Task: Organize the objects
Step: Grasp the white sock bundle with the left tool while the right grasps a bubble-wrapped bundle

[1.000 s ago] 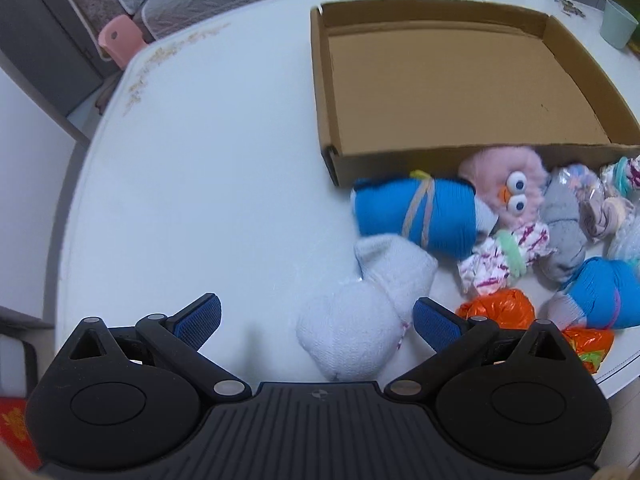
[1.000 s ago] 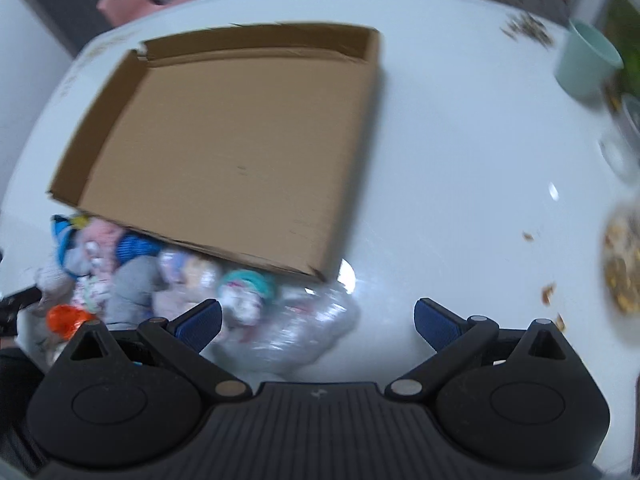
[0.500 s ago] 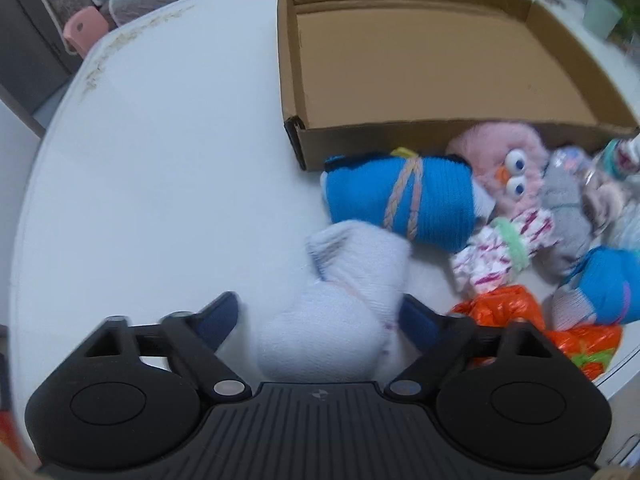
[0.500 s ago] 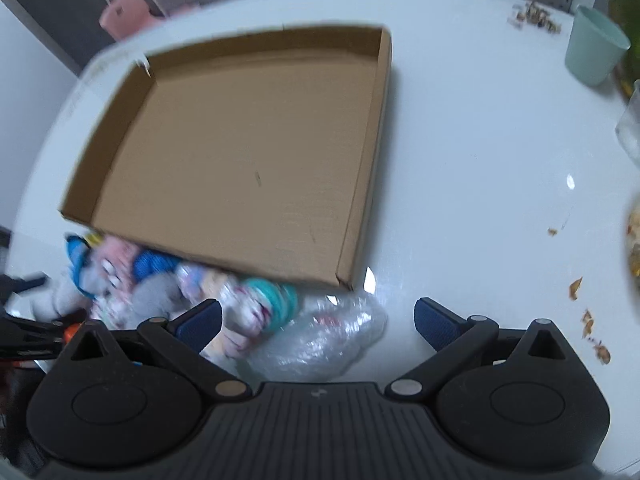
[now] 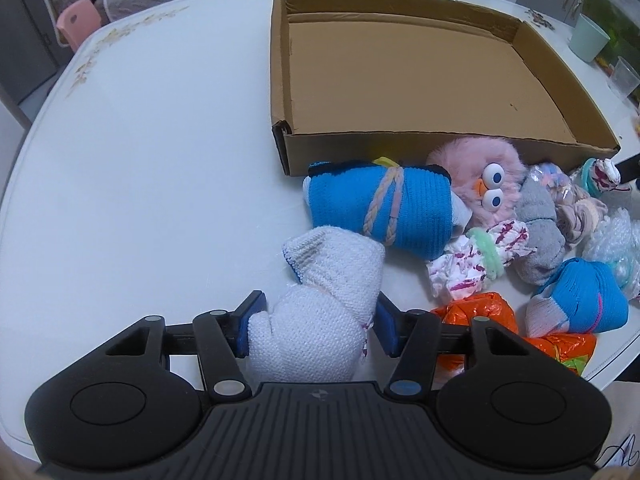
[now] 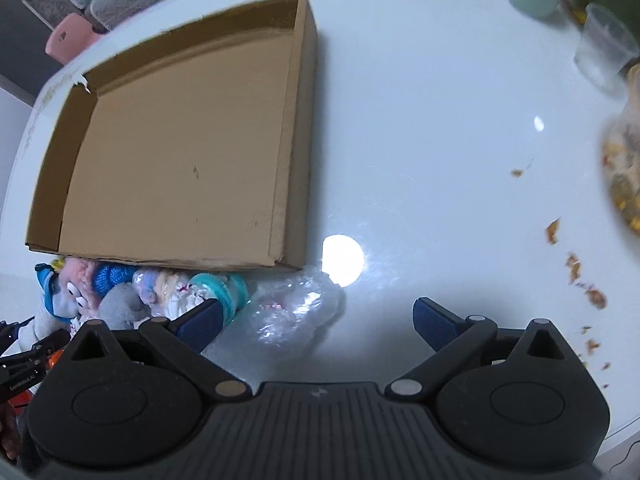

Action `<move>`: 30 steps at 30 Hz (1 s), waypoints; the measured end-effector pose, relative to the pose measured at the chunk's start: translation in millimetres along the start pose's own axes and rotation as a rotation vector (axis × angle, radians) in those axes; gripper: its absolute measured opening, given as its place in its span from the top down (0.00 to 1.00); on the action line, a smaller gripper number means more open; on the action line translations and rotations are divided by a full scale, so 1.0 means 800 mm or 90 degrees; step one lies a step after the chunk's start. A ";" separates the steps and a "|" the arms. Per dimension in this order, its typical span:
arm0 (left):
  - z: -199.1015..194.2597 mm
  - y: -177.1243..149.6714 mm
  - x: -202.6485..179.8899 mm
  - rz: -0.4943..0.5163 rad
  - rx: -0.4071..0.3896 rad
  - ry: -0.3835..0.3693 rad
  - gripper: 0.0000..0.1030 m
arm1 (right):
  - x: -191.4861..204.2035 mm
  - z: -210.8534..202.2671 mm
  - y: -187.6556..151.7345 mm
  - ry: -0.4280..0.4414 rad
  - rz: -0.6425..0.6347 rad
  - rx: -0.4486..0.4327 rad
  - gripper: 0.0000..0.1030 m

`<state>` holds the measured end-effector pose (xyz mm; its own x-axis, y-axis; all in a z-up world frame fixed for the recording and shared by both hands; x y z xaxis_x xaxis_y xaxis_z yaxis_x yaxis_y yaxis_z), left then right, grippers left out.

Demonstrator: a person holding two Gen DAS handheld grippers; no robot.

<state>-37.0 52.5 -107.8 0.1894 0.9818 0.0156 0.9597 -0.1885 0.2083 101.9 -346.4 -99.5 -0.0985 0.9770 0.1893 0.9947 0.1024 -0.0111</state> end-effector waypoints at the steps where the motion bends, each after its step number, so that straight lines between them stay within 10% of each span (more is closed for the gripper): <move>1: 0.000 0.000 0.000 -0.003 0.001 0.000 0.38 | 0.004 0.005 0.001 -0.007 -0.002 0.003 0.05; 11: -0.002 0.000 -0.001 -0.011 0.005 0.003 0.37 | 0.005 0.008 0.005 0.097 0.036 0.006 0.41; 23: -0.003 -0.001 -0.006 -0.012 -0.001 0.007 0.42 | 0.033 0.014 0.005 0.026 -0.014 -0.009 0.38; 30: -0.004 0.001 -0.010 -0.016 -0.008 0.017 0.47 | 0.036 0.009 0.001 0.021 -0.031 -0.019 0.72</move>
<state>-38.4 44.8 -104.4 0.1593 0.9866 0.0356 0.9615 -0.1632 0.2213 99.8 -316.8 -101.3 -0.1458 0.9643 0.2210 0.9893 0.1430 0.0287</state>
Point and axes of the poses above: each gripper's, at about its wrist camera, not at the fingertips, and z roughly the way its jaws point, x to its left, y to its top, the point moved 3 cm from there along z, roughly the way its jaws point, and after that the axes turned 10 degrees about x, right-handed, at the moved point
